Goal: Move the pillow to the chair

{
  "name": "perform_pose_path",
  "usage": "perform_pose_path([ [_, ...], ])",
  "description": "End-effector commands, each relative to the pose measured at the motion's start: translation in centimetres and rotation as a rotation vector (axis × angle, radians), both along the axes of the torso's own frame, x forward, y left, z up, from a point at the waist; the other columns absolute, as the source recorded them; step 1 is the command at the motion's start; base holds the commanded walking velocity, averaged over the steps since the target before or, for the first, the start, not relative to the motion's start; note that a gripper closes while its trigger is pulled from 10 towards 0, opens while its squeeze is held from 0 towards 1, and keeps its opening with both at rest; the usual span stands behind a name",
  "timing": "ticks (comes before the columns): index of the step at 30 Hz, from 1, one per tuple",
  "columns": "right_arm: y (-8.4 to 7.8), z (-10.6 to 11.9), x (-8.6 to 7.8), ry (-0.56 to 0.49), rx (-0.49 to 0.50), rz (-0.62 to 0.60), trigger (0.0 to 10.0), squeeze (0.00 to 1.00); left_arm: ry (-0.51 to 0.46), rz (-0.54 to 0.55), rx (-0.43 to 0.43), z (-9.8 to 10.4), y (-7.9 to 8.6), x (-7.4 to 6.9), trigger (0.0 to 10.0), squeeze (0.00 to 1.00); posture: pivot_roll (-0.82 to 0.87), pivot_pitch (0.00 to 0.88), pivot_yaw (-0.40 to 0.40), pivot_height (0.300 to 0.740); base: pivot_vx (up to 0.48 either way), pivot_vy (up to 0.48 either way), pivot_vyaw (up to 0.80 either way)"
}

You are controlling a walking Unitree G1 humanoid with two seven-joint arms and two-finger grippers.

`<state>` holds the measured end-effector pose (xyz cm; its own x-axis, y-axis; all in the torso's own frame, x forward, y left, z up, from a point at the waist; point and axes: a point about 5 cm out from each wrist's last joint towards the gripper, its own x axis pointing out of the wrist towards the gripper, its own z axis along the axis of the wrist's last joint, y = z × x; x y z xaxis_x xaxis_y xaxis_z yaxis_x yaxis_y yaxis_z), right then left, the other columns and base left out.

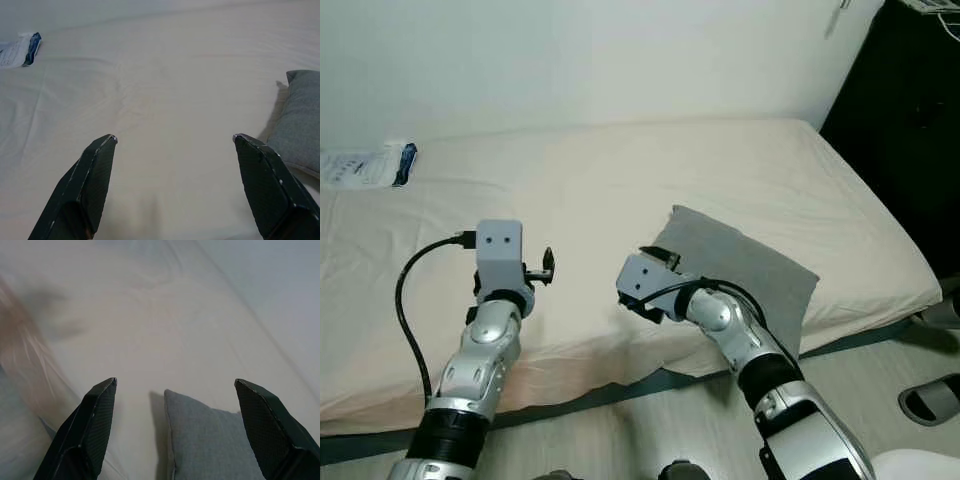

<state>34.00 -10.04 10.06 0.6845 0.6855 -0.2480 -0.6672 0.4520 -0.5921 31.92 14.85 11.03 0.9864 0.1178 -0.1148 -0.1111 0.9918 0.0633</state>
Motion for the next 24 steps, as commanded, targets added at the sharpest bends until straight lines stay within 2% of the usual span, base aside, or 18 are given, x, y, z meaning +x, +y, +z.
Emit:
perform_pose_path([
  [1, -0.3, 0.0, -0.2, 0.025, 0.048, 0.006, 10.0, 0.00, 0.030, -0.056, -0.009, -1.1, -1.0, -0.7, 10.0, 0.00, -0.06, 0.160, -0.010, 0.740, 0.000, 0.000, 0.00],
  [3, -0.5, 0.1, -0.2, 0.037, 0.076, 0.006, 10.0, 0.00, 0.023, -0.096, -0.015, -1.3, -1.7, -1.1, 10.0, 0.00, -0.06, 0.162, -0.012, 0.740, 0.000, 0.000, 0.00],
  [7, -0.6, 0.1, -0.1, 0.031, 0.070, 0.007, 10.0, 0.00, 0.019, -0.118, -0.027, -1.1, -2.3, -1.1, 10.0, 0.00, -0.06, 0.161, -0.009, 0.740, 0.000, 0.000, 0.00],
  [14, -0.6, 0.2, 0.0, 0.033, 0.069, 0.013, 10.0, 0.00, 0.010, -0.114, -0.043, -0.6, -2.4, -0.6, 10.0, 0.00, -0.07, 0.160, -0.010, 0.740, 0.000, 0.000, 0.00],
  [24, -0.6, 0.2, -0.1, 0.033, 0.076, 0.021, 10.0, 0.00, 0.010, -0.125, -0.035, -0.8, -2.5, -0.8, 10.0, 0.00, -0.07, 0.154, -0.013, 0.740, 0.000, 0.000, 0.00],
])
